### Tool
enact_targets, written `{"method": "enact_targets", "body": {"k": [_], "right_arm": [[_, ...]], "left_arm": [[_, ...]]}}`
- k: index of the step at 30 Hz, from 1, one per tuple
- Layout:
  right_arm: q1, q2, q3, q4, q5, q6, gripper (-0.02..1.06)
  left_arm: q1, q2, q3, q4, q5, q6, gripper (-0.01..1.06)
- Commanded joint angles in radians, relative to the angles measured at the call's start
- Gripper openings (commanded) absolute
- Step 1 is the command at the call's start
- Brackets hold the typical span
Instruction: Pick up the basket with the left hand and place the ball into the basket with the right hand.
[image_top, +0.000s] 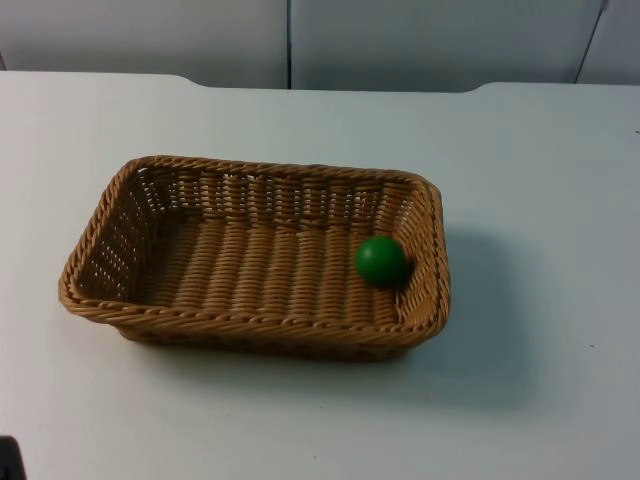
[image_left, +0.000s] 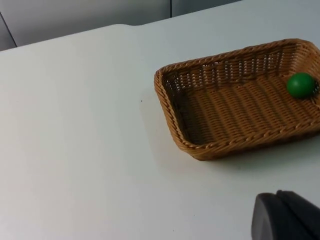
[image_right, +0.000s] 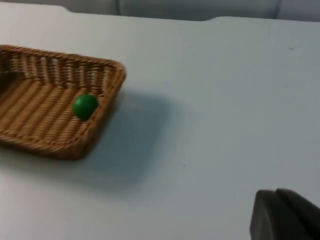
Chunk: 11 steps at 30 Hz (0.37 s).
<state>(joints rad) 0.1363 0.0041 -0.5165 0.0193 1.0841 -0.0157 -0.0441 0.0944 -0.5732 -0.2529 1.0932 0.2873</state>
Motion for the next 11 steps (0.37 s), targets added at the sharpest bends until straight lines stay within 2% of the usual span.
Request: {"method": "enact_targets", "body": {"k": [1,6,11], "right_arm": [[-0.058,-0.004,0.006,0.003,-0.008,0.000,0.00],[-0.187,-0.004,0.006,0.003,-0.008,0.000,0.00],[-0.206,-0.004,0.006,0.005,-0.008,0.000,0.00]], "left_arm": [[0.002,-0.004,0.006,0.002,-0.014,0.005,0.00],[0.002,-0.004,0.039,0.000,-0.039,0.002,0.00],[0.002,-0.004,0.055,0.000,0.004,-0.002,0.00]]}}
